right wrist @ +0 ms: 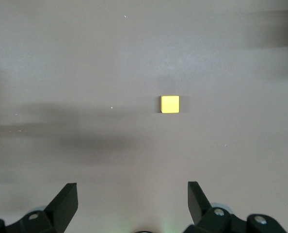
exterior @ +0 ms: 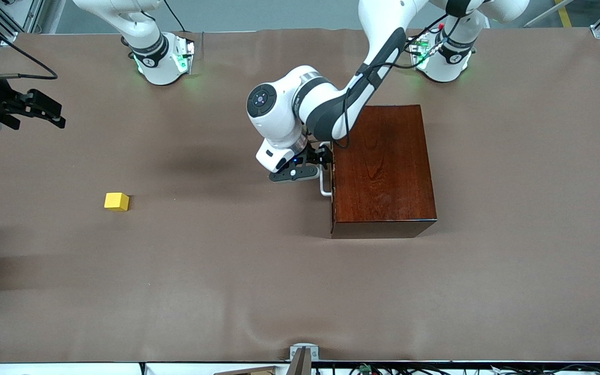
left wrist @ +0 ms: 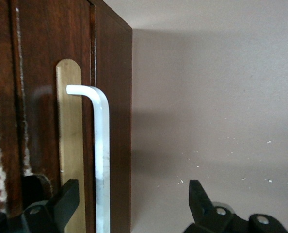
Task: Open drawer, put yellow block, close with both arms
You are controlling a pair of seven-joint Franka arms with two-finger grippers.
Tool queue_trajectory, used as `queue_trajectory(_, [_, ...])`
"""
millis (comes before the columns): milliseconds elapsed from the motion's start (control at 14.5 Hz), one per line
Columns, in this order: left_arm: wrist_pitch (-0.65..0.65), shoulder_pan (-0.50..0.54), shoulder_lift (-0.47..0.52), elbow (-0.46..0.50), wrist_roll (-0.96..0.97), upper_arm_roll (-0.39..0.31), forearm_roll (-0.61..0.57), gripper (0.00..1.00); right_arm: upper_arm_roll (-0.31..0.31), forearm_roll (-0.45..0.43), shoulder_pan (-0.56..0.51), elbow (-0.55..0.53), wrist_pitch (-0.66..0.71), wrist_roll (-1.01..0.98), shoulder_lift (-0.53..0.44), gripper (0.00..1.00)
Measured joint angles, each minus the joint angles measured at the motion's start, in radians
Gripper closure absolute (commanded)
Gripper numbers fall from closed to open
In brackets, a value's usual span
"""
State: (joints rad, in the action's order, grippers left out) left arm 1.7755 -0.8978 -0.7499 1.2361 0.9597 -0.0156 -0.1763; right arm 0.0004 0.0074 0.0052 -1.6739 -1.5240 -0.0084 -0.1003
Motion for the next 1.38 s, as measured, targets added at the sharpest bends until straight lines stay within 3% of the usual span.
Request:
queue_trajectory(690, [0.075,-0.014,-0.032,0.000,0.009,-0.001,-0.001,0.00,0.000,0.000,0.000,0.000,0.004,0.000,0.000,0.00])
queue_trajectory(1379, [0.232,-0.064,-0.040,0.010,0.170,-0.008,-0.031,0.00,-0.005,0.000,-0.001,0.000,0.002,0.001,0.000,0.00])
